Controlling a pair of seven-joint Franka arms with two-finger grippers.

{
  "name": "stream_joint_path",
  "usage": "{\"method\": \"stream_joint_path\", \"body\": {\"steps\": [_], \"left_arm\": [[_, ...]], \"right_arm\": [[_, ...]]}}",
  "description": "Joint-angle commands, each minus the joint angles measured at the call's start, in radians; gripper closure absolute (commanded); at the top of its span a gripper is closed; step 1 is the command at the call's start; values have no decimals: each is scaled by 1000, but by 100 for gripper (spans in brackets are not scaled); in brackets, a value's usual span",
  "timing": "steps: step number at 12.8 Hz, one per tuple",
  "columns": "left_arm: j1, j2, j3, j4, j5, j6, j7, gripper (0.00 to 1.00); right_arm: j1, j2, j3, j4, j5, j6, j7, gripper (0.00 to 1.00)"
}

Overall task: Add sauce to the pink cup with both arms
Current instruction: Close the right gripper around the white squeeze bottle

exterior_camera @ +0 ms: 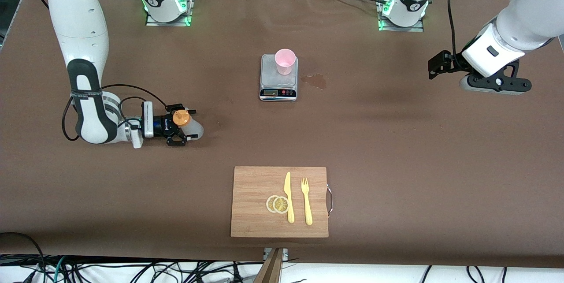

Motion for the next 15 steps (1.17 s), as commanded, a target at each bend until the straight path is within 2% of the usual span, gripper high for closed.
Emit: {"method": "stream_joint_path", "body": {"steps": [1,7,9,12,15], "left_arm": [[3,3,-1,13,15,-14,17,0],[2,3,-1,15,12,-15,15,0],[3,3,-1,15,12,-15,19,0],[3,3,-1,15,12,-15,17,0],[3,3,-1,13,12,-15,19,0]], "right_arm": [[-4,22,6,34,10,-62,-20,0],[-26,32,9,35,18,-174,-96,0],[-40,46,9,36,18,-209,-109,4],[-43,66,9,38,34,-210,-130,16],[-41,83,11,51,45,-210,-133,16]]}}
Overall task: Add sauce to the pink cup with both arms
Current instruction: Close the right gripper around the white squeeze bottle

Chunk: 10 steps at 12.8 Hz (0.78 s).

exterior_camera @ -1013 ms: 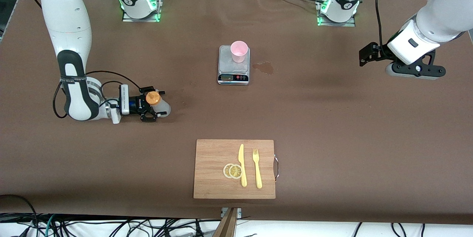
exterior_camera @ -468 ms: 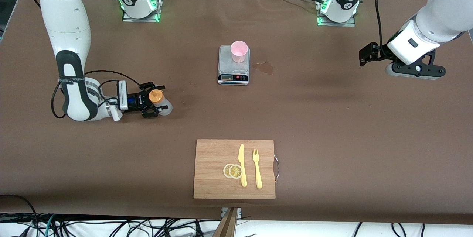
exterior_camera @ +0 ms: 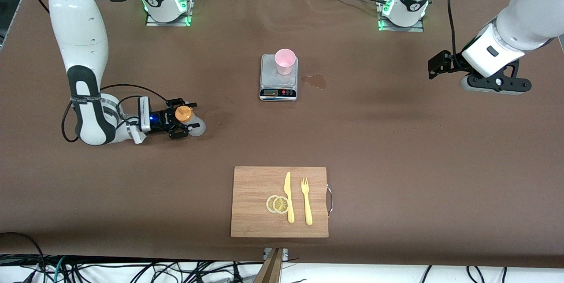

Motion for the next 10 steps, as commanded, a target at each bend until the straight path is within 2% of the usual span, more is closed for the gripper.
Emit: {"method": "stream_joint_path", "body": {"steps": [1,2,3,8,10], "left_arm": [[3,3,-1,15,12,-15,17,0],[3,5,-1,15,12,-15,15,0],[3,3,-1,15,12,-15,15,0],[3,3,-1,15,12,-15,15,0],[2,3,-1,15,12,-15,12,0]], "right_arm": [[-10,27,8,35,15,-23,-37,16],[-10,27,10,36,20,-23,-37,17],[-10,27,10,36,23,-23,-37,23],[-19,29,10,36,18,-38,-31,71],[-19,29,8,52,17,-39,-26,81]]}}
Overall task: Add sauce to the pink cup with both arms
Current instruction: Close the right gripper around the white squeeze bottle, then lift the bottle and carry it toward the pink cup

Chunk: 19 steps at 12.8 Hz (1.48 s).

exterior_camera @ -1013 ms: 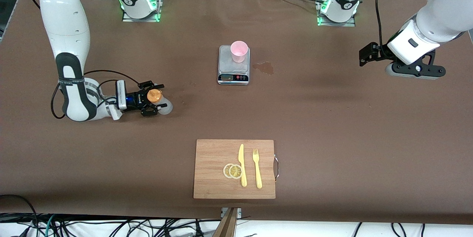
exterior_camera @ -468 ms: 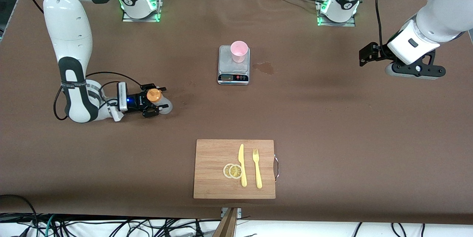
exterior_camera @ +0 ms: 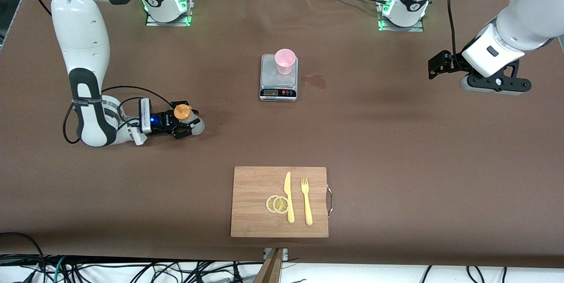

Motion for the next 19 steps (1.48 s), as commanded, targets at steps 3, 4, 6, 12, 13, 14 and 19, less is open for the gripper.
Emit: {"method": "stream_joint_path", "body": {"steps": [3,4,6,12,13,14,19], "left_arm": [[3,3,-1,15,12,-14,12,0],[3,3,-1,15,12,-14,12,0],[3,3,-1,15,12,-14,15,0],[3,3,-1,13,11,-14,15,0],[3,3,-1,15,11,-14,15,0],[3,3,-1,15,11,-14,15,0],[3,5,-1,15,11,-14,19,0]], "right_arm": [[-8,6,5,75,-35,-32,36,82],[-5,2,4,92,-47,-32,67,82],[-2,-11,-1,135,-93,-32,145,82],[47,-47,-14,262,-219,-7,412,82],[70,-79,-27,264,-241,44,428,82],[79,-101,-16,264,-282,97,464,82],[111,-340,85,120,-509,299,732,82]]}}
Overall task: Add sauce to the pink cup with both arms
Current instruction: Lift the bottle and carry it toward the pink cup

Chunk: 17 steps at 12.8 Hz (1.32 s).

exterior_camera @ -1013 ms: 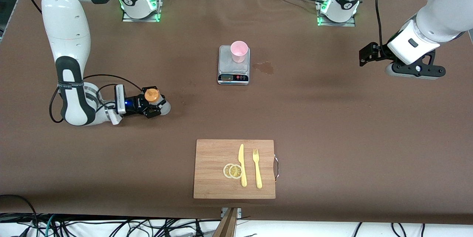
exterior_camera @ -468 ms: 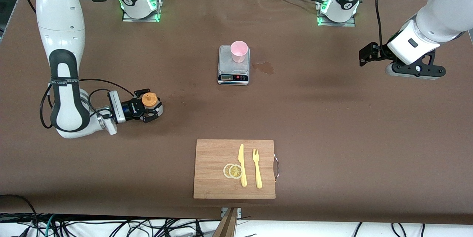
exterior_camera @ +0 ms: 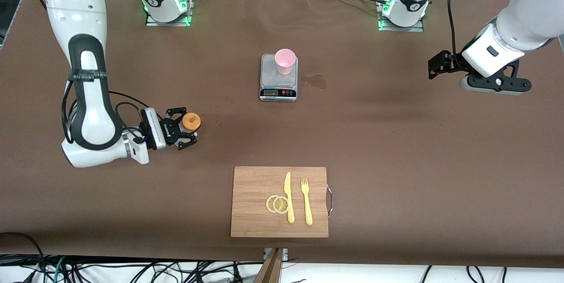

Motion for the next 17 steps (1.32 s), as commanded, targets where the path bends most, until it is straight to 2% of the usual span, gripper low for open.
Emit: {"method": "stream_joint_path", "body": {"steps": [1,5,7,10,14,17], "left_arm": [[3,5,-1,15,11,-14,16,0],[3,5,2,15,11,-14,19,0],[3,5,2,15,11,-14,19,0],[3,5,4,15,11,-14,20,0],[3,5,4,15,11,-14,20,0],[5,5,4,15,11,-14,20,0]], "right_arm": [[0,-208,84,-176,-153,123,172,82],[54,-366,103,-354,-268,233,348,81],[110,-416,103,-431,-284,289,417,80],[233,-464,97,-480,-366,384,606,80],[293,-469,98,-517,-418,439,652,80],[368,-479,104,-516,-503,468,790,80]]}}
